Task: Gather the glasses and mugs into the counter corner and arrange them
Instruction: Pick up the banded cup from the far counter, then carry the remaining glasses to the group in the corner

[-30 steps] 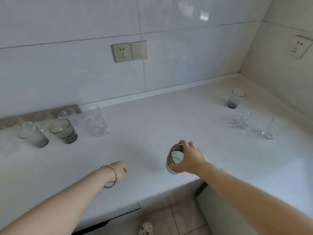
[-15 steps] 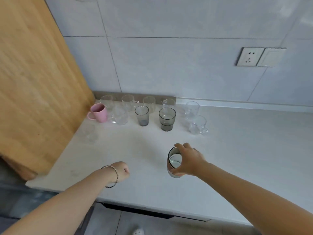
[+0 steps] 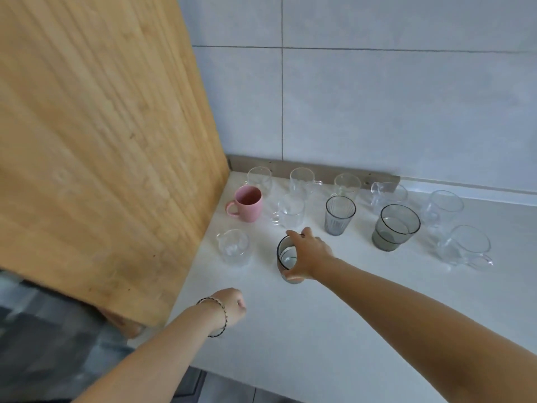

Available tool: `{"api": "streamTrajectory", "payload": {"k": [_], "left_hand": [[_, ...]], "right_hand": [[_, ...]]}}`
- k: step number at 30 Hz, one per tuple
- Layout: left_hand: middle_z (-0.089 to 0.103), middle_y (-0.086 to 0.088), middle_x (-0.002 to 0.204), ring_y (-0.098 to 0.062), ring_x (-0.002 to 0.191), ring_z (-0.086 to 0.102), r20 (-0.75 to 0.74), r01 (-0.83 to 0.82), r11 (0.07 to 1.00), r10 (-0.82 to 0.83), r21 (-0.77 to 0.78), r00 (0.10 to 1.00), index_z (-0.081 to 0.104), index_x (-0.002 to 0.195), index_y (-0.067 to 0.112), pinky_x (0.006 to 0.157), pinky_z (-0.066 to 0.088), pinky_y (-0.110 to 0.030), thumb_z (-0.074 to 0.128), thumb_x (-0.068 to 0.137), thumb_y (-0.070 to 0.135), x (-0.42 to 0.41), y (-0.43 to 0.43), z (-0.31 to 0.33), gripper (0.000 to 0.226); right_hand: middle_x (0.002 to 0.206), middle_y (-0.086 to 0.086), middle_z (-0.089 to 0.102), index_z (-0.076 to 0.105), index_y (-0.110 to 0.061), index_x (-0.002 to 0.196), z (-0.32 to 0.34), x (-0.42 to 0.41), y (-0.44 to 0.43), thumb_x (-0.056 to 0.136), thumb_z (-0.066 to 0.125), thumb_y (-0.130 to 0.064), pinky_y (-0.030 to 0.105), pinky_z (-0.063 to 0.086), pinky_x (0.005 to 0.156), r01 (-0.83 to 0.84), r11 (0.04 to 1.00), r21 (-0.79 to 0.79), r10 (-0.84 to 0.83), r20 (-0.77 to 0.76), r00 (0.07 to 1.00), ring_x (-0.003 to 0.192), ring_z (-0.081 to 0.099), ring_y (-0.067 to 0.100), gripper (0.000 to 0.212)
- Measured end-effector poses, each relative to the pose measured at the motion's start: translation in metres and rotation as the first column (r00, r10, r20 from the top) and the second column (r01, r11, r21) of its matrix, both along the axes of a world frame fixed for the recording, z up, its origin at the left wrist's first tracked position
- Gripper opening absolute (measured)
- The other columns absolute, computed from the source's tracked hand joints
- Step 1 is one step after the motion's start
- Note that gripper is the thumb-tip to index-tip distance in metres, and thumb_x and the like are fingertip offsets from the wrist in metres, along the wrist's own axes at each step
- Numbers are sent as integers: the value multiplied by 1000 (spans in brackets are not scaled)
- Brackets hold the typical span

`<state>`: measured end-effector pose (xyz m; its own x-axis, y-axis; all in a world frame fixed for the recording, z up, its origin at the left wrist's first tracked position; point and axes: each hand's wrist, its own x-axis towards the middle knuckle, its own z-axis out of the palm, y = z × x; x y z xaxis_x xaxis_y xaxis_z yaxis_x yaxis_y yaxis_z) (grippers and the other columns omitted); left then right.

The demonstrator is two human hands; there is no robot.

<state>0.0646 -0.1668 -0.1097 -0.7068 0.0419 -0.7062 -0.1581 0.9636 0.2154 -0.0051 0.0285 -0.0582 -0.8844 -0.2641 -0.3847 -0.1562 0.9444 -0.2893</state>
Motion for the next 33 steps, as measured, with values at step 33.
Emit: {"api": "streamTrajectory", "payload": {"k": [33], "left_hand": [[52, 0, 91, -19, 85, 48, -94, 676, 734, -670, 68, 737, 55, 87, 25, 83, 45, -25, 42, 86, 16, -32, 356, 17, 16]], "right_hand": [[135, 0, 53, 48, -21, 132, 1, 158, 384, 90, 55, -33, 30, 41, 102, 681, 720, 135, -687, 281, 670, 125, 49, 18, 45]]}}
